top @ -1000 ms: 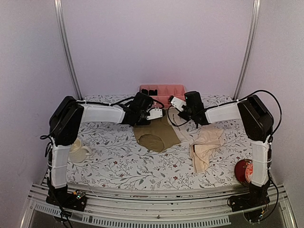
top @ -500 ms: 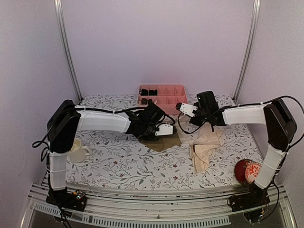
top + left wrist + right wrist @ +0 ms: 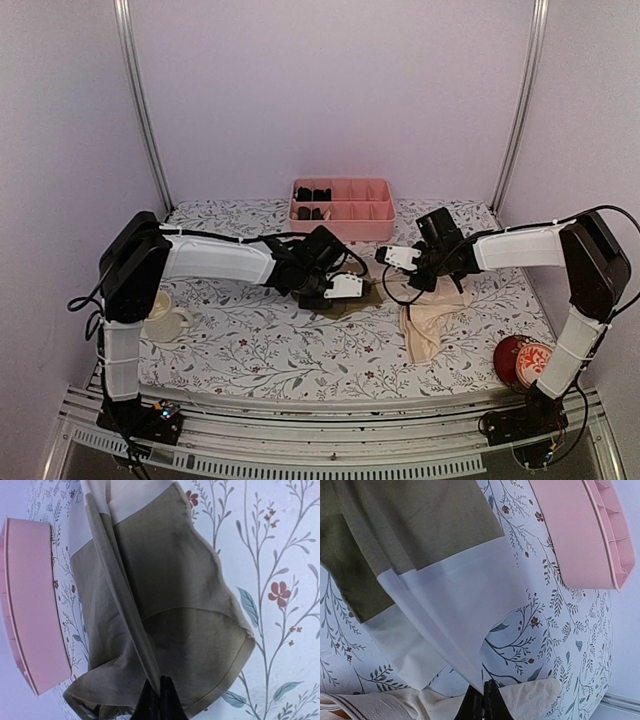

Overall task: Roll the underwear
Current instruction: Fold the underwear at the center of the board.

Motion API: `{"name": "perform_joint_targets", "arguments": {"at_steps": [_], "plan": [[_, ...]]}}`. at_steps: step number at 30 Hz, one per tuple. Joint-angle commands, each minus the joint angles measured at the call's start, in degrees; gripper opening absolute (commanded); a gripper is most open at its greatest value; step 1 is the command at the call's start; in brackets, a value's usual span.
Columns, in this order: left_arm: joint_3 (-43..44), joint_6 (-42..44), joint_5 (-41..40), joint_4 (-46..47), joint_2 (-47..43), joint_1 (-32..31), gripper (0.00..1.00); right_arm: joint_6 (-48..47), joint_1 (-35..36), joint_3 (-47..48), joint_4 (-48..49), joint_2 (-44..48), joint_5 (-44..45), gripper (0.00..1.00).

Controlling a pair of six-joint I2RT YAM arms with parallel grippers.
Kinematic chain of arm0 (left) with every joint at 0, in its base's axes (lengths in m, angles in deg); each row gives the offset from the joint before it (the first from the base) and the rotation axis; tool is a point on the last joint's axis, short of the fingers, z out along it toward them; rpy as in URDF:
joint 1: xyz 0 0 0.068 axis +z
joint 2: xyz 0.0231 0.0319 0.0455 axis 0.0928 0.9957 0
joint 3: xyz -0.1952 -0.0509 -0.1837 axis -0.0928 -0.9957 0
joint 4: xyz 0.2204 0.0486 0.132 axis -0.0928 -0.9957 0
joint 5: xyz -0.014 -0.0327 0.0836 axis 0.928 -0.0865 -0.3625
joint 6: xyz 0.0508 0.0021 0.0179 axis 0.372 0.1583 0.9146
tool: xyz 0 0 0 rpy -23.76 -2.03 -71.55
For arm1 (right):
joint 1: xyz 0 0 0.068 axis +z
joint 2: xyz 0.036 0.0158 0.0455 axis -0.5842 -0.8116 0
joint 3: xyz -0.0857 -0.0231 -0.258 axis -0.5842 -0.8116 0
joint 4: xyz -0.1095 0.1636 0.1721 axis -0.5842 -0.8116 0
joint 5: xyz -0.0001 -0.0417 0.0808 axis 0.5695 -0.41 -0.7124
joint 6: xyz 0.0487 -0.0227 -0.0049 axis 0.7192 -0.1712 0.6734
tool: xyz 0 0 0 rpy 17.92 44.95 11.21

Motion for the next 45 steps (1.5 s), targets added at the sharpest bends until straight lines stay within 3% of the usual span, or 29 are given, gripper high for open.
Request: {"name": "perform_joint_targets", "arguments": {"at_steps": [1, 13, 19, 31, 32, 37, 45], "plan": [[-2.1, -2.0, 2.9, -5.1, -2.6, -1.2, 0.0, 0.8, -1.2, 1.3, -4.2, 0.0, 1.0, 0.02], [-1.8, -3.8, 5.3, -6.6, -2.5, -2.4, 0.0, 0.3, -0.1, 1.3, -5.4, -3.2, 4.1, 0.02], [-1.7, -4.0, 6.4, -7.0, -2.4, -2.4, 0.1, 0.2, 0.0, 1.3, -5.6, -3.5, 4.4, 0.02], [-1.9, -5.2, 5.5, -6.4, -2.0, -2.4, 0.16, 0.2, 0.6, 1.8, -6.3, -4.2, 5.0, 0.07], [-2.3, -5.1, 4.7, -5.7, -2.3, -2.0, 0.16, 0.2, 0.5, 1.9, -6.5, -4.2, 5.2, 0.08], [-5.3, -3.8, 1.9, -1.5, -4.1, 2.4, 0.39, 0.5, 0.5, 1.8, -5.8, -3.2, 6.2, 0.09], [-6.3, -4.8, 2.6, 2.2, -4.8, 11.9, 0.42, 0.7, 0.7, 2.7, -6.0, -3.3, 6.1, 0.07]]}}
